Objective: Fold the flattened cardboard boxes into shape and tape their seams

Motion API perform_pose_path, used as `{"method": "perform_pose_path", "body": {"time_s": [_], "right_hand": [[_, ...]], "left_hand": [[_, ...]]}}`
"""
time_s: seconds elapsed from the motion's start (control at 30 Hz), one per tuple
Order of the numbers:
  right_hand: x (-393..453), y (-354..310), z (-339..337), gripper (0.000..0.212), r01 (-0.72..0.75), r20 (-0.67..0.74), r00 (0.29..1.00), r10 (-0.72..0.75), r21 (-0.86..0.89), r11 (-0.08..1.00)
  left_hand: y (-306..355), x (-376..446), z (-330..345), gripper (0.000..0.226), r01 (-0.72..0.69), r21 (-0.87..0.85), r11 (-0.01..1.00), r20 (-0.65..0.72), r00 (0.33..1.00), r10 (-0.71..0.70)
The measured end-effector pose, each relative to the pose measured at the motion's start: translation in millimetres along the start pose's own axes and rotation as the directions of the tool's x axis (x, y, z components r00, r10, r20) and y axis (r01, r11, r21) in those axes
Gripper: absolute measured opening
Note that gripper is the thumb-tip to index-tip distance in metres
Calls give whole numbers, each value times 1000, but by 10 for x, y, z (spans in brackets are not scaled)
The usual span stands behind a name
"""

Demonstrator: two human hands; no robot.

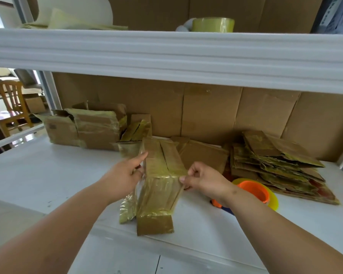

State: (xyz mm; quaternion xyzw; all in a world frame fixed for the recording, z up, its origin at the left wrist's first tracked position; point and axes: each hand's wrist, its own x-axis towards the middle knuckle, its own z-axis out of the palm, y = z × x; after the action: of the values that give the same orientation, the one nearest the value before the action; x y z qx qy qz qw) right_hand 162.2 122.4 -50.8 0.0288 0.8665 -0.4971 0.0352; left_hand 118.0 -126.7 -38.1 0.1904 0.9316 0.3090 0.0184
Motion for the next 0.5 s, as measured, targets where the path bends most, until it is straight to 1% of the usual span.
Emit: {"method": "perform_pose_path", "body": {"time_s": [0.07, 0.1, 0.13, 0.17, 0.2, 0.27, 0.3, 0.33, 0.4, 0.5], "right_hand": [[-21, -65, 28, 45, 44, 4, 999, -44, -102, 994], [-40, -97, 17, 53, 75, -2, 997, -76, -161, 984], [-57, -118, 2, 59, 115, 0, 993, -118, -215, 970], [-83, -146, -13, 63, 160, 13, 987, -162, -259, 953], [-107, -174, -18, 61, 196, 29, 980, -197, -309, 931], [-163, -238, -10, 55, 246, 50, 967, -248, -407, 880], [-187, -256, -5, 52, 263, 50, 962, -269, -441, 858], [-206, -267, -6, 49, 274, 46, 957, -287, -471, 839], [-229, -262, -9, 45, 285, 47, 950, -308, -526, 801], [-226, -217, 30, 47, 273, 65, 954, -291, -582, 766]], "left_hand": [[10, -26, 15, 43, 52, -254, 966, 24, 999, -47], [20, -39, 9, 41, 82, -338, 937, 17, 997, -81], [30, -51, 0, 41, 93, -375, 922, 17, 995, -93], [26, -60, 0, 48, 80, -356, 931, 22, 997, -77], [13, -64, 0, 60, 53, -293, 955, 32, 998, -45], [8, -48, -10, 88, -18, -144, 989, 53, 998, 26], [4, -25, -11, 97, -56, -81, 995, 65, 996, 61], [7, -2, -6, 99, -92, -22, 996, 81, 992, 93], [4, 43, 22, 97, -156, 91, 984, 123, 982, 144], [9, 37, 89, 91, -197, 200, 960, 198, 967, 158]]}}
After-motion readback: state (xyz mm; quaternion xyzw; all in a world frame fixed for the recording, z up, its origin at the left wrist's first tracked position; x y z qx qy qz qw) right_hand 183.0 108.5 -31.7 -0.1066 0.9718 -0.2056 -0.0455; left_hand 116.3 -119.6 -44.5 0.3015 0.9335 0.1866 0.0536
